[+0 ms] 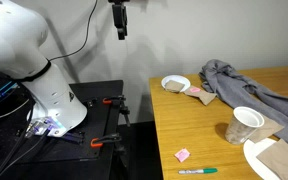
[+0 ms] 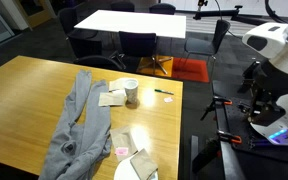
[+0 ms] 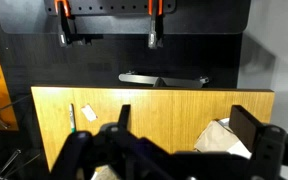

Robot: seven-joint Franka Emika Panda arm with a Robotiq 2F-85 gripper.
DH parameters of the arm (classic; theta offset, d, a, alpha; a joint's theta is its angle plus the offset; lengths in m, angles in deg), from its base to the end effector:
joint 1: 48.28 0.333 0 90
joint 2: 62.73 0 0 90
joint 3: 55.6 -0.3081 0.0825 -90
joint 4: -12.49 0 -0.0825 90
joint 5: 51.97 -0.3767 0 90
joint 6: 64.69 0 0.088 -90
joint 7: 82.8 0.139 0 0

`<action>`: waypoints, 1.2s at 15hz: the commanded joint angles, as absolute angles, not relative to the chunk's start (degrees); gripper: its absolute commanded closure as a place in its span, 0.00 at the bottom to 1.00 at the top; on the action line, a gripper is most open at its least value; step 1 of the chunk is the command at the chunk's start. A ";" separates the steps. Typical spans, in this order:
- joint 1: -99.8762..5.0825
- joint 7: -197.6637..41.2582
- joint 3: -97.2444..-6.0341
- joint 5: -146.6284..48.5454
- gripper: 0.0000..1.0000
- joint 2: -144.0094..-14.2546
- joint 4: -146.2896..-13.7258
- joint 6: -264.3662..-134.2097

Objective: Put the green pen inside the white cup

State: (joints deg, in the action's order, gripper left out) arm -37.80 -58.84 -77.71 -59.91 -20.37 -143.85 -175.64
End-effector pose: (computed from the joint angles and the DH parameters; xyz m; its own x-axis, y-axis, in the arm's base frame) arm 0.2675 0.1668 0.3790 0.9998 -0.0117 -0.0181 -0.0088 -0.9884 0.1516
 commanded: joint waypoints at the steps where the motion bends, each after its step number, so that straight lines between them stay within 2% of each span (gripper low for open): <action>1: -37.17 -58.46 -77.09 -59.44 0.00 -20.53 -143.80 -175.61; 10: -37.43 -58.72 -77.05 -58.95 0.00 -20.81 -143.29 -176.02; 18: -41.19 -59.75 -74.93 -50.37 0.00 -21.02 -136.67 -176.72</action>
State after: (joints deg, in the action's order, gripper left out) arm -39.15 -58.86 -76.22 -53.36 -20.35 -139.84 -176.60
